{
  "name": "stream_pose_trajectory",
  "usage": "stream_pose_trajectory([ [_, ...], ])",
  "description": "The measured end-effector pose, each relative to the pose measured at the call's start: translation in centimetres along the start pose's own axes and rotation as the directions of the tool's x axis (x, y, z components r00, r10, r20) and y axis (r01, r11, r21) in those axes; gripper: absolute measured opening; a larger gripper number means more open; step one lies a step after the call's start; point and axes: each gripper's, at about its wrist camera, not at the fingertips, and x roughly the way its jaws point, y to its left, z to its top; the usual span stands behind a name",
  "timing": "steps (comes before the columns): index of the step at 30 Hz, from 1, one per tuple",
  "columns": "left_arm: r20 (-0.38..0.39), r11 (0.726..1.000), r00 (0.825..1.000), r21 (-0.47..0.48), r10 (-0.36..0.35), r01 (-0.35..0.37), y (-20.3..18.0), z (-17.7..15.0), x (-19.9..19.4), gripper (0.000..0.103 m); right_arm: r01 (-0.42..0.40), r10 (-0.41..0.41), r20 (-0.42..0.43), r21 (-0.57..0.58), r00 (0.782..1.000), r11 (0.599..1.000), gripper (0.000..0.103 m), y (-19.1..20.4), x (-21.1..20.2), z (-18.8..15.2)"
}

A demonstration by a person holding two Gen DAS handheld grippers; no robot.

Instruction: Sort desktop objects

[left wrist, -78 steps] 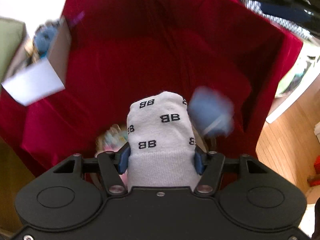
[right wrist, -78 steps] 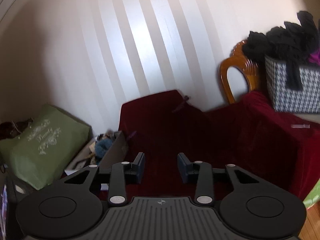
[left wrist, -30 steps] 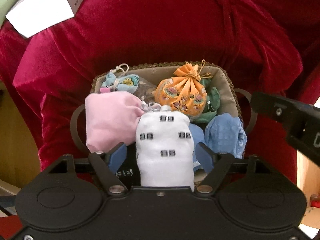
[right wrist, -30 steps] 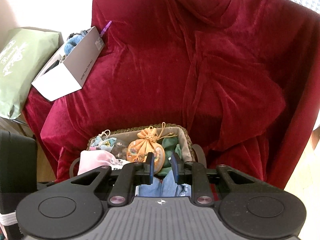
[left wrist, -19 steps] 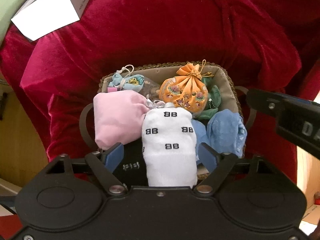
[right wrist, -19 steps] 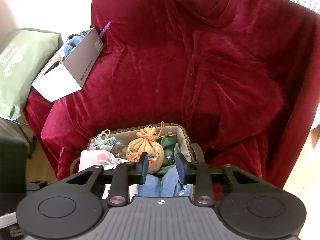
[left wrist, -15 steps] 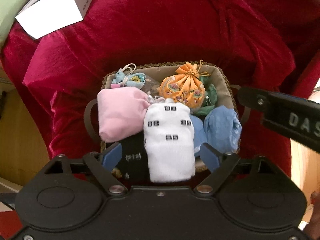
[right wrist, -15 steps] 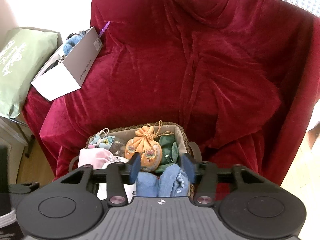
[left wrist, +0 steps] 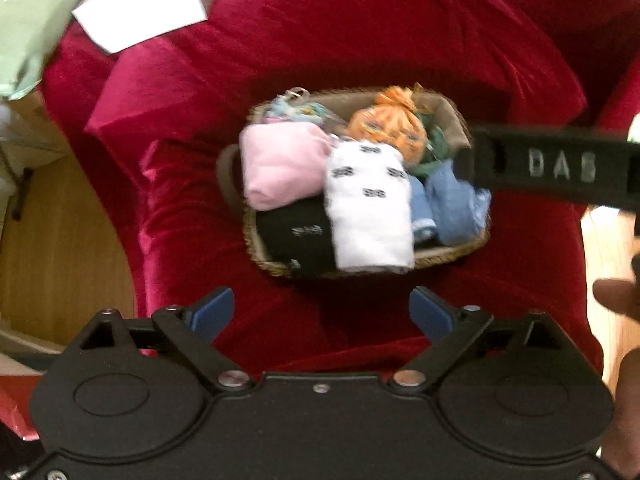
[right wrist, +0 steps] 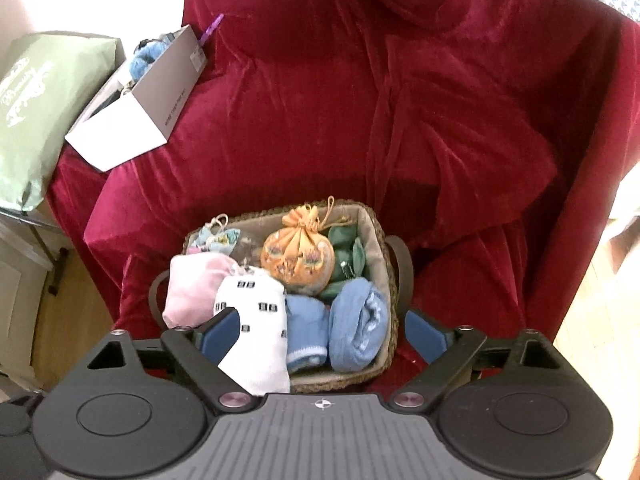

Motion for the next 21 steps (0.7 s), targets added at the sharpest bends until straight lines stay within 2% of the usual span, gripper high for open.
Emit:
stream_pose_trajectory([
  [4, 0.006, 1.0, 1.0, -0.025, -0.015, 0.015, 0.8, -0.6, -0.4, 0.093, 0.023, -0.023, -0.009, 0.036, 1.0, 0.999, 0.091, 0.0, 0.1, -0.4],
  [6, 0.014, 0.999, 1.0, -0.035, -0.018, 0.019, 1.0, -0.8, -0.6, 0.093, 0.064, -0.062, -0.029, 0.044, 0.998, 0.997, 0.097, -0.1, 0.4, -0.2],
  [10, 0.021, 0.998, 0.999, -0.056, -0.025, 0.026, 1.2, -0.8, -0.7, 0.093, 0.149, -0.148, -0.027, 0.014, 0.989, 0.989, 0.097, 0.0, 0.8, -0.5],
  [21, 0.013, 0.992, 0.999, -0.117, -0.052, 0.053, 1.9, -1.2, -0.8, 0.093, 0.169, -0.169, -0.044, -0.011, 0.985, 0.986, 0.097, 0.8, 0.9, -1.1],
])
